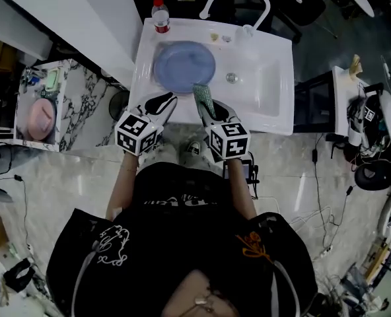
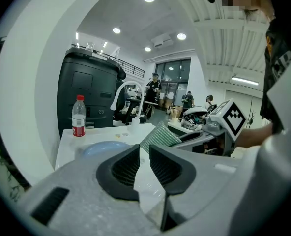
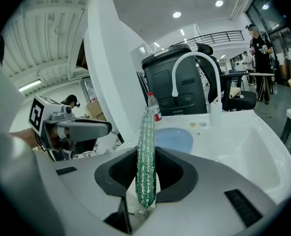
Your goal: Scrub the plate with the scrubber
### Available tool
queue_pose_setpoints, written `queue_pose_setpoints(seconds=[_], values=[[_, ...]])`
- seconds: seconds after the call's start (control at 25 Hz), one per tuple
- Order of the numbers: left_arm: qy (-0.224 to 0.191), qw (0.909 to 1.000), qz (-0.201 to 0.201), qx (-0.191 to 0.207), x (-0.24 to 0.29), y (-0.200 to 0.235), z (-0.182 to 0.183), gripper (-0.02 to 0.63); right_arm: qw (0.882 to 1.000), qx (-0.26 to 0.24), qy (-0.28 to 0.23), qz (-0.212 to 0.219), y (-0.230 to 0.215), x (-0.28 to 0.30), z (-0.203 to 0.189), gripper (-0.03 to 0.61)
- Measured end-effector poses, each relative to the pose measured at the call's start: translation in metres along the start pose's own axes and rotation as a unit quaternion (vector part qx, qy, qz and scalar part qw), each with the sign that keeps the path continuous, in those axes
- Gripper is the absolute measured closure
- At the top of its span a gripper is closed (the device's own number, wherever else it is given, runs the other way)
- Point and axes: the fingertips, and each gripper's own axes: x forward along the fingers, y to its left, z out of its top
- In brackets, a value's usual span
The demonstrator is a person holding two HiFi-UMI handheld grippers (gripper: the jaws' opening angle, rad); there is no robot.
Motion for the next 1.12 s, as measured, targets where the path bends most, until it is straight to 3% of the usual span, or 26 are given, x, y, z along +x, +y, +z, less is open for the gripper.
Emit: queue_pose_setpoints(seconds=[0.24, 0.48, 0.76, 1.12], values=[[0.021, 0.9998, 0.005, 0.002, 0.002, 0.009, -0.01, 0.558, 1.0, 0.017, 0.004, 0.0, -0.008, 0.013, 0.001, 0.488], [0.062, 0.9974, -0.002, 0.035, 0.014, 0.041, -0.027, 0.558, 1.0, 0.019, 0.011, -0.022, -0.016, 0.036, 0.008, 0.488], [0.118, 0.9875, -0.047, 0.093, 0.033, 0.075, -0.047, 0.558, 0.999, 0.015, 0.029, -0.014, -0.02, 0.088, 0.028, 0.488], [0.152, 0.971, -0.117, 0.142, 0.062, 0.106, -0.065, 0.558, 0.991, -0.04, 0.128, 0.003, -0.027, 0.188, 0.034, 0.488]])
